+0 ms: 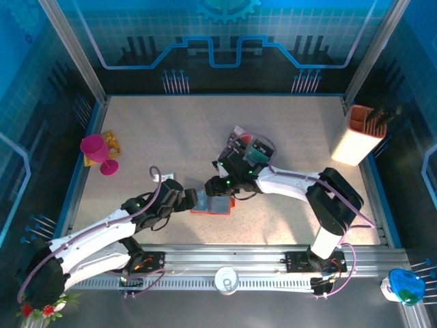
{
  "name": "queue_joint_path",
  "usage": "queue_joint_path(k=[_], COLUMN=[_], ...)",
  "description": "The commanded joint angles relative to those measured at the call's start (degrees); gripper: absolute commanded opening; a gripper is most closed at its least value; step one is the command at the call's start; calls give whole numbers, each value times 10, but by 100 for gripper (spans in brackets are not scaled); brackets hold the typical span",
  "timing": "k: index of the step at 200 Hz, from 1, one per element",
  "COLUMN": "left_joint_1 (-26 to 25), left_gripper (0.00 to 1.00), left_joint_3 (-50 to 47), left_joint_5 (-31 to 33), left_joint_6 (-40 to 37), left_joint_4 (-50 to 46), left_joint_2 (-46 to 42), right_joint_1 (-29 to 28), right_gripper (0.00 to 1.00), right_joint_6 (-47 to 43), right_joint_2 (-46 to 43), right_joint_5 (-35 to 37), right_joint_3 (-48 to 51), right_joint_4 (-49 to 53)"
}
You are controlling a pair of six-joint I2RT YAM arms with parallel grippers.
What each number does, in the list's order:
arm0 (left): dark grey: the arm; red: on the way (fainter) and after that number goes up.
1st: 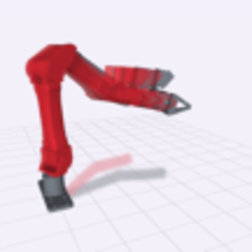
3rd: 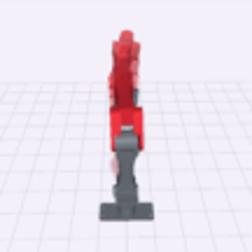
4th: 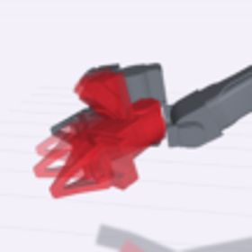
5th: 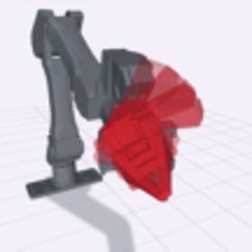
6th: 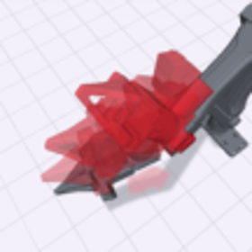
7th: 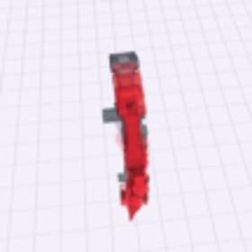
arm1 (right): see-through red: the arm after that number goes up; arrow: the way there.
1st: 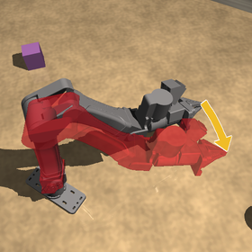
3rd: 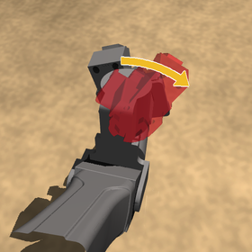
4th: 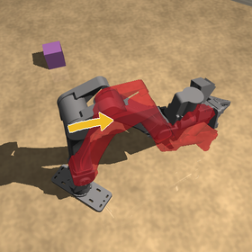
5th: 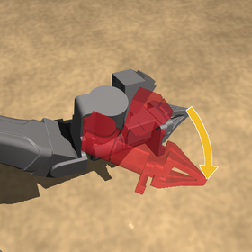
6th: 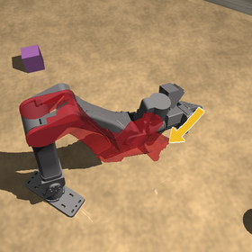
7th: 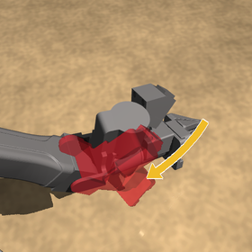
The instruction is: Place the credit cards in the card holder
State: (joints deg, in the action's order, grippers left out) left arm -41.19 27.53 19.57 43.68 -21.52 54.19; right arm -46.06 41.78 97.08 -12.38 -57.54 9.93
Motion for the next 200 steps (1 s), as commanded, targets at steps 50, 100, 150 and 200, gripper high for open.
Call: queue_joint_path(k=[50, 100, 150, 200], left_joint_1=[-9, -36, -50, -56], left_gripper=[99, 99, 99, 99], left_joint_3=[89, 117, 126, 127], left_joint_5=[-43, -28, -23, -25], left_joint_6=[-56, -68, -72, -72], left_joint_4=[20, 17, 22, 35], left_joint_2=[120, 179, 220, 248], right_joint_1=[29, 32, 39, 38], right_gripper=[10, 5, 4, 3], right_joint_6=[-40, -52, -52, -48], right_joint_2=[6, 29, 30, 64], right_joint_5=[12, 13, 7, -14], right_joint_3=[28, 27, 40, 32], right_joint_4=[24, 19, 4, -11])
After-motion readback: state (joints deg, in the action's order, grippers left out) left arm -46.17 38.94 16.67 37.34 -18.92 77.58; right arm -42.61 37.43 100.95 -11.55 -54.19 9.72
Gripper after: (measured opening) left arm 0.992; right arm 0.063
